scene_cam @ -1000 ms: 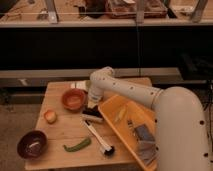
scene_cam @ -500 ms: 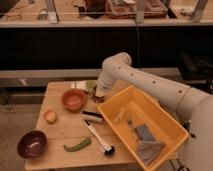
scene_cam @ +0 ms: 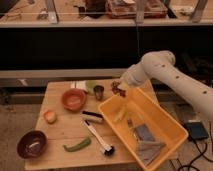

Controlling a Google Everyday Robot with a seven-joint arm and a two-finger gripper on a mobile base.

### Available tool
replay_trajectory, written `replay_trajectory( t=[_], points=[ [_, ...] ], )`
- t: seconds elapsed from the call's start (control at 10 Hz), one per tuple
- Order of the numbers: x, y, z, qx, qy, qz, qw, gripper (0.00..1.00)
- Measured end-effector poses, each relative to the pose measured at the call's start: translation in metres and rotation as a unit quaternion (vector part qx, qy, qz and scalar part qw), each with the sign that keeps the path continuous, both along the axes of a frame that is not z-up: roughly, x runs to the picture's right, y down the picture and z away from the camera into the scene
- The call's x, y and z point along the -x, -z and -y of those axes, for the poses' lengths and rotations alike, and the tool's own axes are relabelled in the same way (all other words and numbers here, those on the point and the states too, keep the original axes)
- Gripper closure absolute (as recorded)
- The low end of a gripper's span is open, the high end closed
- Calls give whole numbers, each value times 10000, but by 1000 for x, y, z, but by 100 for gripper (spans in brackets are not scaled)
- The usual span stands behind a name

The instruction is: Place grapes in tray

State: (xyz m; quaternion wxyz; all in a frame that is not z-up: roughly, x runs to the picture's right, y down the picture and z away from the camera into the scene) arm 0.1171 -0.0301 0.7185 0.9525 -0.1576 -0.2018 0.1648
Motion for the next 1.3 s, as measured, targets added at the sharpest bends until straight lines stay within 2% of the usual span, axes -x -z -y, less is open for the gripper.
replay_trajectory(
  t=[0.1, 0.2, 0.3, 0.5, 0.6, 0.7, 0.8, 1.0, 1.2, 1.3],
  points=[
    [-21, 9, -4, 40, -6, 13, 10000, 80],
    [-46, 18, -11, 165, 123, 47, 9998, 68],
    [-59, 22, -18, 290, 252, 72, 9992, 59],
    [-74, 27, -38, 602, 565, 77, 9966, 40],
    [-74, 24, -56, 818, 772, 72, 9936, 28],
    [-71, 22, -67, 943, 907, 78, 9914, 22],
    [-61, 15, -87, 1091, 1102, 95, 9879, 20],
    [-24, 1, -128, 1258, 1481, 116, 9809, 20],
    [-3, -7, -153, 1289, 1659, 133, 9776, 20],
    [-1, -7, -156, 1293, 1677, 132, 9772, 20]
  ],
)
